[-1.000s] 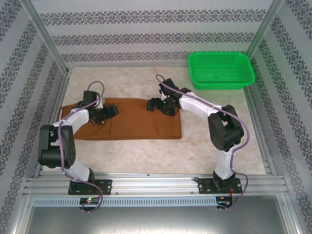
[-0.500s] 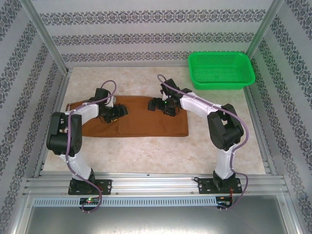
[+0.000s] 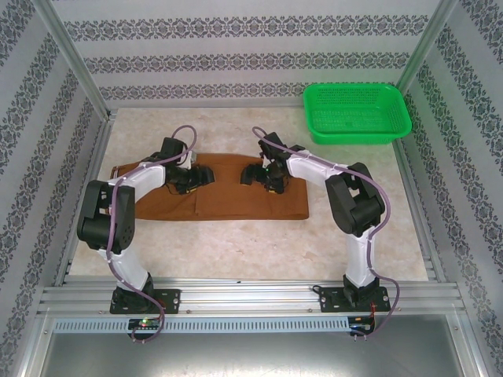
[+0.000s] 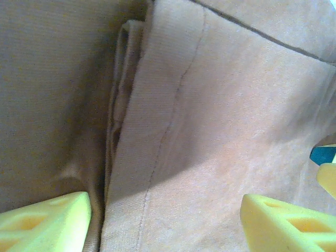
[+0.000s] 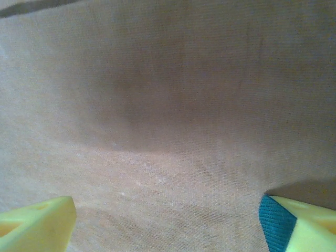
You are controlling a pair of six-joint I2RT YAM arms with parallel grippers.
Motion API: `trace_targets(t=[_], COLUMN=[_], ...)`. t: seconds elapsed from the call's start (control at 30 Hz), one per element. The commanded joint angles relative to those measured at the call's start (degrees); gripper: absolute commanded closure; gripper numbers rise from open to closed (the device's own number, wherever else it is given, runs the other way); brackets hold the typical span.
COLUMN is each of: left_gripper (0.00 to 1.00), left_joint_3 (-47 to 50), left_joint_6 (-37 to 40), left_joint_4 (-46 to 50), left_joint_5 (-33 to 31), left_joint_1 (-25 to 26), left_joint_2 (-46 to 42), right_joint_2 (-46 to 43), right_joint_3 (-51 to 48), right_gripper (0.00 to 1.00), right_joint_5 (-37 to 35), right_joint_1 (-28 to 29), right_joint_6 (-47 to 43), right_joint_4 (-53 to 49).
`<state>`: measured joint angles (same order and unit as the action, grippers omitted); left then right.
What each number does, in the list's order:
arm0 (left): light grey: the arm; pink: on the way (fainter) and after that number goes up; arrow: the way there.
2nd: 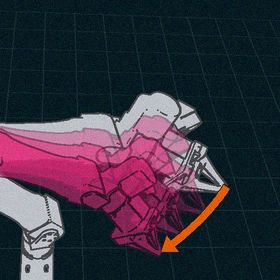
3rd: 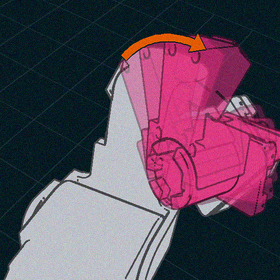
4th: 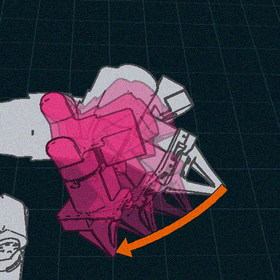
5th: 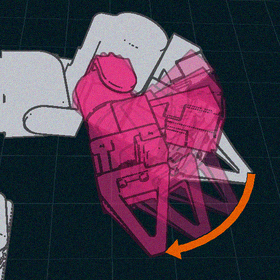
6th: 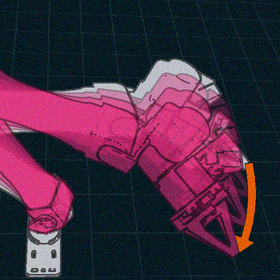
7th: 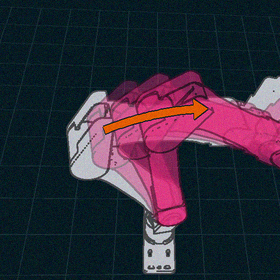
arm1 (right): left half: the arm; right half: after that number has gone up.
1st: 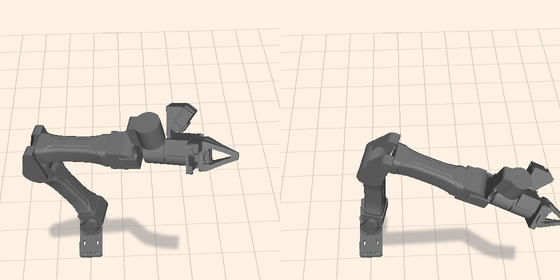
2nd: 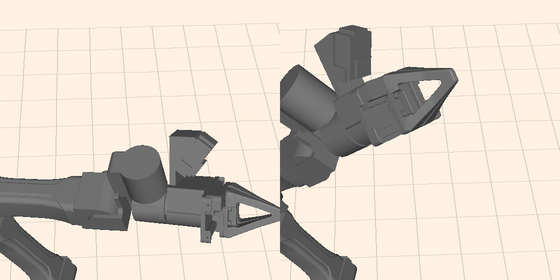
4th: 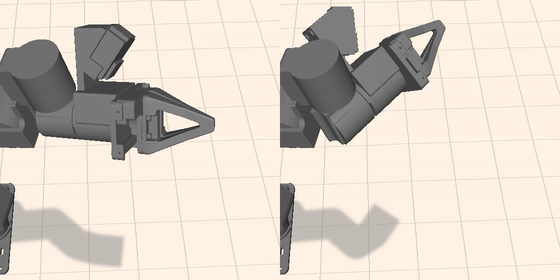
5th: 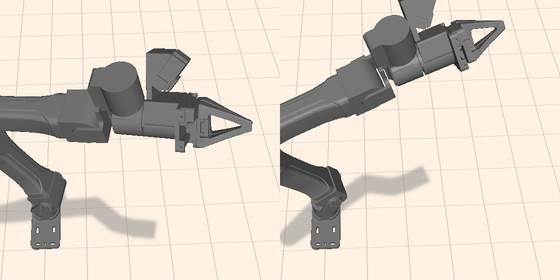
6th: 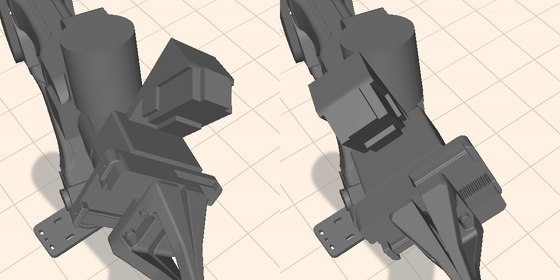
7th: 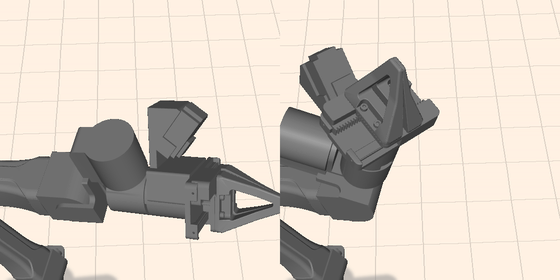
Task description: Roll up the long pants
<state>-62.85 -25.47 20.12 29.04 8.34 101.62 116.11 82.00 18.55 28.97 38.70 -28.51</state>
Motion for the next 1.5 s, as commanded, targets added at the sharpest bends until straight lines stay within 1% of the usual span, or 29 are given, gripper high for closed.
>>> trace_targets(t=[0.0,0.07,0.13,0.23,0.27,0.3,0.37,0.4,0.43,0.5,0.57,0.6,0.7,0.77,0.97,1.03,1.17,1.33,1.47], left_gripper=[0.26,0.26,0.27,0.32,0.37,0.45,0.55,0.59,0.61,0.76,0.97,1.00,1.00,1.00,1.00,1.00,1.00,0.97,0.96], left_joint_3=[-2.0,-2.4,-3.4,-5.1,-5.7,-6.1,-6.7,-7.0,-7.5,-9.0,-10.5,-10.8,-12.6,-15.5,-22.9,-24.1,-23.7,-24.0,-28.1], left_joint_6=[1.5,1.2,1.0,0.9,0.9,0.7,-0.2,-0.5,-0.7,-0.3,0.4,0.7,2.7,4.7,9.2,9.9,9.7,9.5,10.6], left_joint_4=[0.3,-1.0,-1.0,-0.3,-0.3,-0.3,-1.1,-1.7,-1.8,-0.3,2.5,3.6,9.2,15.5,29.2,31.9,34.5,36.3,39.5], left_joint_5=[2.1,3.4,3.1,3.4,3.9,4.1,6.0,7.4,8.5,8.2,6.5,5.2,-1.5,-7.0,-12.9,-13.5,-14.4,-13.7,-13.6], left_joint_1=[1.8,2.4,3.4,4.3,4.5,4.6,4.8,4.9,5.2,5.8,6.0,6.1,5.9,5.6,1.2,-0.9,-6.8,-15.0,-20.1], left_joint_2=[3.4,5.0,6.0,7.2,7.1,7.2,7.1,7.2,7.5,8.2,8.4,8.1,4.9,2.4,-1.5,-2.1,-4.7,-8.1,-7.4], right_joint_2=[0.5,0.6,0.7,0.9,1.1,1.3,1.8,2.1,2.5,2.8,2.6,2.3,0.4,-1.9,-6.4,-7.1,-7.4,-6.1,-4.6], right_joint_3=[-1.2,-1.6,-1.8,-1.9,-1.9,-1.9,-1.6,-1.4,-1.0,-0.5,-0.1,0.0,-0.1,-0.8,-0.7,-0.4,0.1,1.4,2.7], right_gripper=[0.08,0.08,0.08,0.09,0.09,0.09,0.09,0.09,0.09,0.09,0.10,0.10,0.10,0.10,0.09,0.09,0.09,0.09,0.09], right_joint_5=[-0.3,-0.2,-0.1,0.3,0.7,1.0,1.3,1.4,1.5,1.4,1.4,1.3,1.0,0.7,1.5,1.2,1.7,2.3,3.1], right_joint_1=[-0.8,-0.8,-0.9,-0.8,-0.9,-0.8,-0.8,-0.8,-0.8,-0.8,-0.8,-0.9,-1.5,-2.5,-6.3,-7.5,-9.4,-9.7,-9.6], right_joint_6=[-0.3,-0.3,-0.3,-0.2,-0.1,0.0,0.0,0.0,0.0,0.0,0.1,0.2,0.2,0.4,-0.8,-1.2,-1.4,-1.5,-0.9], right_joint_4=[-0.5,-0.5,-0.4,0.0,0.1,0.4,0.4,0.3,0.1,-0.1,-0.4,-0.6,-0.6,-0.3,-1.1,-1.5,-1.5,-1.8,-1.7])
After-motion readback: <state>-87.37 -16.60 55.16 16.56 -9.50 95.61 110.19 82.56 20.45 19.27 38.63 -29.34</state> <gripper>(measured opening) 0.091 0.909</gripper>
